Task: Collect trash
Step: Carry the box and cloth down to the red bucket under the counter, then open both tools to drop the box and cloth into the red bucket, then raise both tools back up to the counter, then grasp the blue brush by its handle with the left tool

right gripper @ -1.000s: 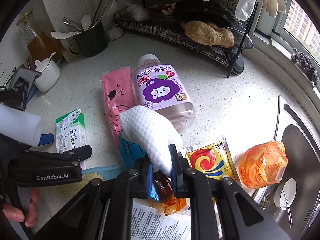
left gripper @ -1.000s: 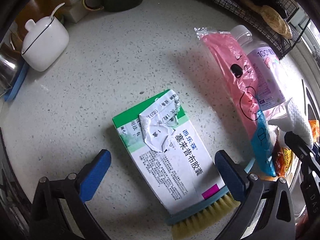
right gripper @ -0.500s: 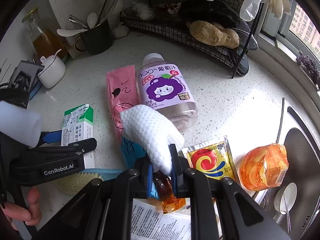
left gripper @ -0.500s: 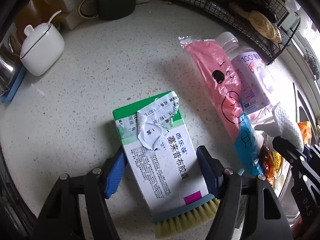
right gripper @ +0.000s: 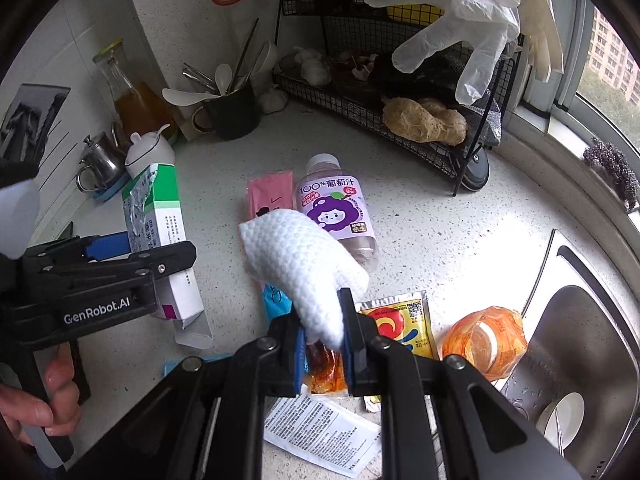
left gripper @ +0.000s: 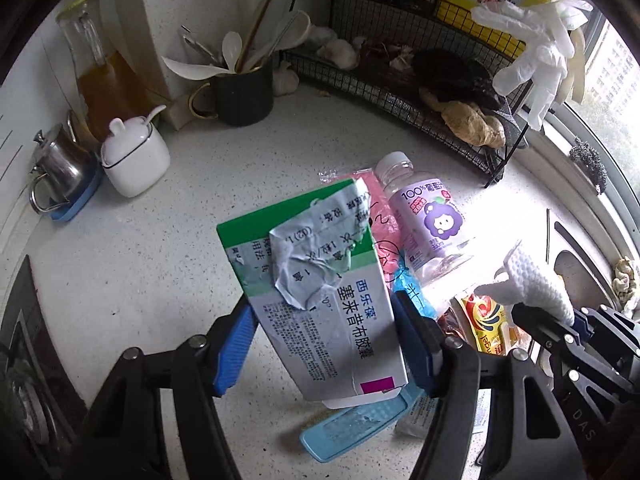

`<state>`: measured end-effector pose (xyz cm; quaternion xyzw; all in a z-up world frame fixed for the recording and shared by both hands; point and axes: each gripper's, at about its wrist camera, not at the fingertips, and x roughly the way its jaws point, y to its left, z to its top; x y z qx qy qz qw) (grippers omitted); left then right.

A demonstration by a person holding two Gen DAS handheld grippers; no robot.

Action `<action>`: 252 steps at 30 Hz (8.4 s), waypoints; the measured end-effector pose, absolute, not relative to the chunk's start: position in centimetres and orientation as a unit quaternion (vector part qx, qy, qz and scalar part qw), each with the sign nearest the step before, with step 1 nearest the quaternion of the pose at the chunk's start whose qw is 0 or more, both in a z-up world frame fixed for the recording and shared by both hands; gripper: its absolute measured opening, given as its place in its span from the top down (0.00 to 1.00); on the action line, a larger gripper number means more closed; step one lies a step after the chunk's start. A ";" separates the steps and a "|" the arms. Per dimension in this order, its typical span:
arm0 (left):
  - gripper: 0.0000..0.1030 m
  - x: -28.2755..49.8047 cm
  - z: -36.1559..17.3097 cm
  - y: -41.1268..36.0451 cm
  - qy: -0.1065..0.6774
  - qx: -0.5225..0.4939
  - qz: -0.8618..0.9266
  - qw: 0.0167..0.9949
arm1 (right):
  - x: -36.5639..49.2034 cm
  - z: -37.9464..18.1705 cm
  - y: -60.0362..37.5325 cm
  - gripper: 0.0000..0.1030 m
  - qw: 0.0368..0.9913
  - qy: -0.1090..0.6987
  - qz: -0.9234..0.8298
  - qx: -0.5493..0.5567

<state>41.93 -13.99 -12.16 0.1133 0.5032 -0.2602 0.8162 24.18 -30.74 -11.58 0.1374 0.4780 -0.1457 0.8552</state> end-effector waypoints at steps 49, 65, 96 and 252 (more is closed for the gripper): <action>0.37 10.5 -19.6 11.4 0.550 0.041 -0.171 0.816 | 3.5 -17.1 -7.7 0.87 0.843 0.534 0.010 0.065; 0.37 10.4 -33.6 10.2 0.584 0.067 -0.178 0.789 | 3.5 -31.0 -8.4 0.87 0.813 0.579 0.012 0.058; 0.37 15.5 -61.1 8.1 0.634 0.087 -0.221 0.736 | 9.6 -59.5 -9.3 0.68 0.766 0.639 0.054 0.050; 0.00 34.9 -20.5 -13.4 0.504 0.324 -0.489 0.634 | 15.8 -20.0 -24.9 0.09 0.754 0.547 -0.281 0.229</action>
